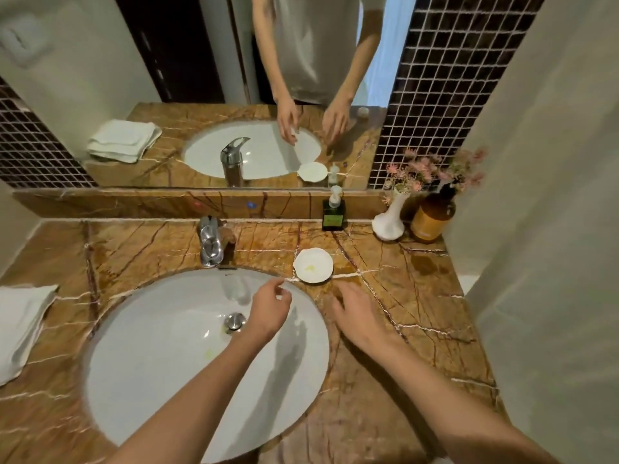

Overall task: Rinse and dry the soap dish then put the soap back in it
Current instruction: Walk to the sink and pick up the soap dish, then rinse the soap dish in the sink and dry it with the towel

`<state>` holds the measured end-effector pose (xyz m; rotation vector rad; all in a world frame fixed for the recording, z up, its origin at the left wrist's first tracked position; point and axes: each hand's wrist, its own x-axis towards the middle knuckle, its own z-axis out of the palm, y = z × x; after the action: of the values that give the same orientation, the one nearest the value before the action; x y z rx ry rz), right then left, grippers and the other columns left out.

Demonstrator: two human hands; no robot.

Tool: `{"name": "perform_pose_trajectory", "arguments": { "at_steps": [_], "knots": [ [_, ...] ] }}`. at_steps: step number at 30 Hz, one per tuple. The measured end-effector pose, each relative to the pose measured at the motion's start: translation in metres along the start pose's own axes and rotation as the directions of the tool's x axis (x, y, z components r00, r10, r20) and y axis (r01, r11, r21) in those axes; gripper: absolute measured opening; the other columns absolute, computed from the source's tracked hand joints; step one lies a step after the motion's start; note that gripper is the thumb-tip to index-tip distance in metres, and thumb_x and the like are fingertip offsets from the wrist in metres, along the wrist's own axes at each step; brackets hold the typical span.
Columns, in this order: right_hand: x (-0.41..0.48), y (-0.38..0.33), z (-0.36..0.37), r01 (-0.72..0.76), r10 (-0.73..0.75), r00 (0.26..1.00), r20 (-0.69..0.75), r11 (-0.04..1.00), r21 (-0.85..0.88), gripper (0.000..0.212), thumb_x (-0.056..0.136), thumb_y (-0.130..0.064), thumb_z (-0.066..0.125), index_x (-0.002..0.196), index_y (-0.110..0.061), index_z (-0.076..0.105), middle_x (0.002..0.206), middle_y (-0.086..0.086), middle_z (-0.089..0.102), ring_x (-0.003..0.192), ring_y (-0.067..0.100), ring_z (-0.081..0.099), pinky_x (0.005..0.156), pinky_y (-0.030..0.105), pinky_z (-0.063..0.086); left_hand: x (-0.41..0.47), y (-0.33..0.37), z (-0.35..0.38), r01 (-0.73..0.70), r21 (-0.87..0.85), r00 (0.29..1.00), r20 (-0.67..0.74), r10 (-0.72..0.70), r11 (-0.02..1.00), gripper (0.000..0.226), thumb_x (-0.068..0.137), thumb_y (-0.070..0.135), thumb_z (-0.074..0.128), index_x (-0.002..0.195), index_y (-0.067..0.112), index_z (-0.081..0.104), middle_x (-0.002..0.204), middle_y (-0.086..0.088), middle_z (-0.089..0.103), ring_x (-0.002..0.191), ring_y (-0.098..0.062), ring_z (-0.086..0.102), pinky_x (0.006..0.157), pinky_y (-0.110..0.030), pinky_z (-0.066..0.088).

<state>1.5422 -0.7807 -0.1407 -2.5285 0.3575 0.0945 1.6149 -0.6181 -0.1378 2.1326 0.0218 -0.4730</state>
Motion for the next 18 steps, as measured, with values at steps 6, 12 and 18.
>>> {"name": "perform_pose_trajectory", "arguments": {
  "at_steps": [6, 12, 18],
  "knots": [
    [0.101, 0.027, -0.002, 0.06, -0.057, 0.993, 0.1, 0.998, -0.029, 0.042, 0.098, -0.014, 0.047, 0.139, -0.024, 0.052, 0.137, 0.006, 0.058, 0.125, 0.026, 0.051, 0.105, 0.043, 0.043, 0.022, -0.012, 0.043, 0.329, -0.45, 0.938, 0.055, -0.342, 0.83, 0.011, 0.088, 0.002, 0.055, 0.084, -0.003, 0.064, 0.07, -0.017, 0.062, 0.054, -0.024, 0.061, 0.057, -0.036, 0.06],
    [0.175, 0.015, 0.004, 0.295, -0.254, 0.907, 0.335, 0.952, -0.078, 0.047, 0.094, 0.001, 0.038, 0.13, -0.022, 0.059, 0.135, 0.006, 0.059, 0.125, 0.027, 0.052, 0.101, 0.045, 0.044, 0.034, -0.002, 0.088, 0.418, -0.643, 0.89, 0.148, -0.432, 0.641, 0.022, 0.085, -0.001, 0.056, 0.065, 0.0, 0.064, 0.063, -0.012, 0.06, 0.054, -0.018, 0.06, 0.067, -0.032, 0.06],
    [0.181, 0.019, 0.017, 0.318, -0.286, 0.884, 0.37, 0.947, -0.029, 0.048, 0.091, 0.003, 0.04, 0.133, -0.012, 0.058, 0.138, 0.015, 0.058, 0.13, 0.031, 0.05, 0.108, 0.043, 0.041, 0.047, 0.005, 0.091, 0.433, -0.691, 0.876, 0.17, -0.452, 0.579, 0.016, 0.086, -0.002, 0.055, 0.074, -0.003, 0.067, 0.071, -0.017, 0.066, 0.063, -0.021, 0.066, 0.074, -0.033, 0.06]
  ]
}}
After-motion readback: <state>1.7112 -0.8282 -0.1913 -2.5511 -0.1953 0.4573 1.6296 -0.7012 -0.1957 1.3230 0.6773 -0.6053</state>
